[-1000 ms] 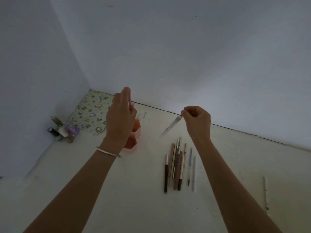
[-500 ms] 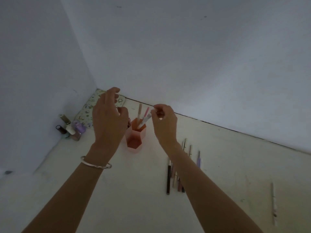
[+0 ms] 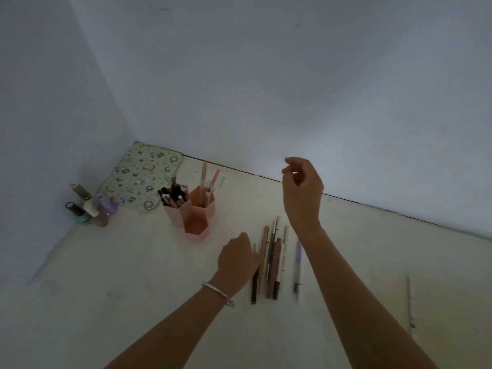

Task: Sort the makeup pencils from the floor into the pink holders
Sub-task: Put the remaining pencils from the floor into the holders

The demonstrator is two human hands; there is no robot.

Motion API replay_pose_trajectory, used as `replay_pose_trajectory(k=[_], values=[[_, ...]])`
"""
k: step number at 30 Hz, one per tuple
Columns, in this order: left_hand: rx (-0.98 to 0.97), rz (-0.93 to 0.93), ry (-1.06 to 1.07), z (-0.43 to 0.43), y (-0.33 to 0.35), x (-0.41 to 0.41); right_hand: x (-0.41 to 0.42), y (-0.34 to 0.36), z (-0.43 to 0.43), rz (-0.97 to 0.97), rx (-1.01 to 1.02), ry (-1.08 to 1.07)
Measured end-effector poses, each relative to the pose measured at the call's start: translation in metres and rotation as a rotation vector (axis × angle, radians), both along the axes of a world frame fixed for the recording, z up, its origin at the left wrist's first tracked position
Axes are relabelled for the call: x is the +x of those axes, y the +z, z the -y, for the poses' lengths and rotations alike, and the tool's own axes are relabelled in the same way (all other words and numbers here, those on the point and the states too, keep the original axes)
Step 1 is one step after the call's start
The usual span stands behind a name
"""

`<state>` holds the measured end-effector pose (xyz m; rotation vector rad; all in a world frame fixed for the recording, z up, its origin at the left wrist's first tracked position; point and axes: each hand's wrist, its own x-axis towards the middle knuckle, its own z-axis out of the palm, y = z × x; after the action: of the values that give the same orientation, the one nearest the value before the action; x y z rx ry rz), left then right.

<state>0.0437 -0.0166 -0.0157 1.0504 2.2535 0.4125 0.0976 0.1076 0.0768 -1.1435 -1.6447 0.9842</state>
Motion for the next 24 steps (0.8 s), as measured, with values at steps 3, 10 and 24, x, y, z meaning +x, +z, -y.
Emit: replay_pose_trajectory(k=[3,10,24], values=[[-0.054,-0.034,-0.008,-0.004,-0.019,0.018,0.027,-0.009,-0.001,0.074,-0.035,-0.022],[-0.002,0.160,0.114,-0.007,-0.025,0.018,0.052,-0.053,0.008,0.245,-0.119,-0.015],[0.905,-0.064,0.237,0.006,0.091,-0.066,0.003,-0.114,0.032,1.024,-0.075,0.343]])
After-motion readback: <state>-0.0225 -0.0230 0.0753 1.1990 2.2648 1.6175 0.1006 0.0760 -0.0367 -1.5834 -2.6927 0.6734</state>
